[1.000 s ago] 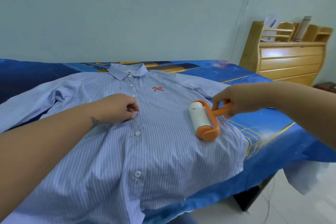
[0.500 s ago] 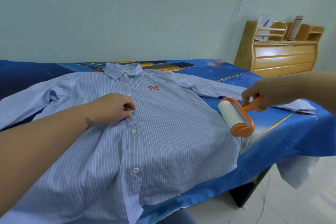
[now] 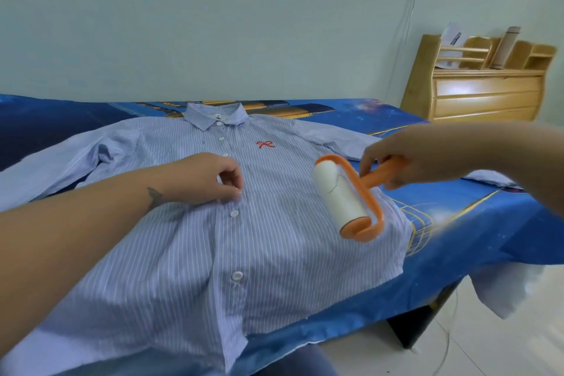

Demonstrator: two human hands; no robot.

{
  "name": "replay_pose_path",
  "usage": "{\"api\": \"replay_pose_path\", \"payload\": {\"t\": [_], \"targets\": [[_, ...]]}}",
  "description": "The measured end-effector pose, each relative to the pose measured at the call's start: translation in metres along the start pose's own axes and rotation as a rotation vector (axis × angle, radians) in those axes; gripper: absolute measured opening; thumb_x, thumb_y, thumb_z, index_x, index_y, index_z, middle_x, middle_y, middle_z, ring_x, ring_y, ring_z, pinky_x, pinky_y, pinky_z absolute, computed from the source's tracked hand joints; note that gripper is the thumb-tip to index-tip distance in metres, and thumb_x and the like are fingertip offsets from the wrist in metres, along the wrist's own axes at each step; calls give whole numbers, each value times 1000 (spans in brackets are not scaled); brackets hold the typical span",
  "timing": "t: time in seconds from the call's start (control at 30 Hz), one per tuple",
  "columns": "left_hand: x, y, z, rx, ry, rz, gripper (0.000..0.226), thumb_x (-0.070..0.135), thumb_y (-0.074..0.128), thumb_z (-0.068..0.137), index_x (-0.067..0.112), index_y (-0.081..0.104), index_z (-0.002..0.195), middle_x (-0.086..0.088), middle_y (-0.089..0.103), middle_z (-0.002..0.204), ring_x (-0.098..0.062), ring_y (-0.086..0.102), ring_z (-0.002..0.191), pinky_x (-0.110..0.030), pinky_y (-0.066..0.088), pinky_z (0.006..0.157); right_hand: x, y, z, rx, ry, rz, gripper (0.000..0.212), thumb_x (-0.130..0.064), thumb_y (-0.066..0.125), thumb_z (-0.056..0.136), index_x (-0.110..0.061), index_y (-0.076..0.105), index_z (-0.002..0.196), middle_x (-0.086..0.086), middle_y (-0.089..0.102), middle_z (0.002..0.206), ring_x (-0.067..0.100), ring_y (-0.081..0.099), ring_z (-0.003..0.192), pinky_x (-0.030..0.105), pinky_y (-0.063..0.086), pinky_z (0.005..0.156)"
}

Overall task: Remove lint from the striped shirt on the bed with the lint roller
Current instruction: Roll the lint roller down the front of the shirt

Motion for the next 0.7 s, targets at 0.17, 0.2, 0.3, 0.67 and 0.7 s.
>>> {"api": "replay_pose_path", "payload": {"t": [0.17,0.2,0.3,0.67,0.7], "targets": [[13,7,-13,-185,20,-57,6,45,71,78,41,67,81,16,71,81,1,63,64,-17,45,63,-22,11,16,68,-86,49,26,-40,67,80,-41,65,106,-20,60,89,3,56,79,26,51,78],[14,9,-15,-215,16,-71,5,43,71,79,40,67,81,14,71,81,2,64,63,-16,45,64,-24,13,19,71,-99,49,25,-39,67,81,-41,66,106,-19,60,88,4,56,79,26,51,77],[15,10,-17,-250,0,-90,6,37,74,79,37,70,83,13,73,81,2,66,67,-15,44,67,-30,14,25,58,-92,64,24,-37,67,82,-40,66,105,-18,61,86,4,55,75,23,47,71],[8,11,-14,-204,-87,-9,27,25,77,75,36,59,92,8,73,83,-11,68,78,-36,54,85,-91,8,60,70,-193,-1,27,-30,65,87,-40,59,112,-24,41,75,-1,41,68,19,25,56],[9,10,-13,-195,-85,21,27,25,76,74,37,58,90,8,72,83,-12,67,79,-37,54,84,-94,7,61,76,-203,-8,28,-30,65,87,-39,59,112,-24,41,75,-2,41,68,19,25,56]]}}
Point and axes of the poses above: each hand's wrist, its own z-axis towards the middle knuckle, its own y-axis out of the palm, x = y × z, the point moved 6 cm from there along z, towards the middle knuckle
